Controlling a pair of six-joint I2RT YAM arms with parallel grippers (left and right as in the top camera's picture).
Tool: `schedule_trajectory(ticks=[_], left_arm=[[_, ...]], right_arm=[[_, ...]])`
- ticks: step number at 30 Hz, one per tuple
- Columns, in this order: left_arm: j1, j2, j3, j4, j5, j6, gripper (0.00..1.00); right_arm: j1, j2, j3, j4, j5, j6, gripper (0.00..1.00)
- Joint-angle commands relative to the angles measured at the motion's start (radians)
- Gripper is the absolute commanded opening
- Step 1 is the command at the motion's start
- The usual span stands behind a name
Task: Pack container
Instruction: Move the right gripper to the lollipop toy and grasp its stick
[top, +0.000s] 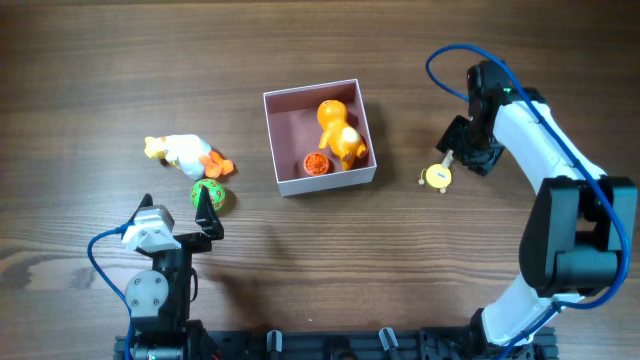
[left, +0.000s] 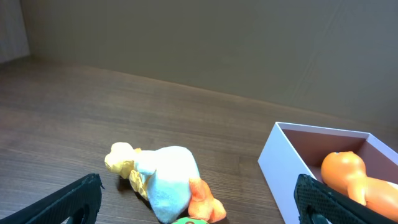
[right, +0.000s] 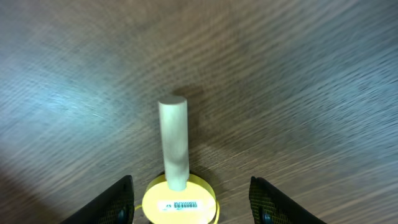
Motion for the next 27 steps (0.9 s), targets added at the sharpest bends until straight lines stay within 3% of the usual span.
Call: schedule_trajectory(ticks=[1, 13, 19, 27], left_arm=[[-0.003, -0.006, -0.007, 0.003, -0.013, 0.023, 1.00], [-0.003, -0.006, -0.007, 0.003, -0.013, 0.023, 1.00], [-0.003, -0.006, -0.007, 0.003, -0.013, 0.023, 1.00], [-0.003, -0.006, -0.007, 0.003, -0.013, 0.023, 1.00]], right_arm=[[0.003, 0.027, -0.024, 0.044, -0.032, 0.036, 0.59], [0.004, 0.128, -0.029, 0.140, -0.047, 0.033, 0.56], [0.004, 0.129, -0.027, 0.126, -0.054, 0.033, 0.42], [0.004, 0.125, -0.011, 0.042, -0.021, -0.050, 0.34]])
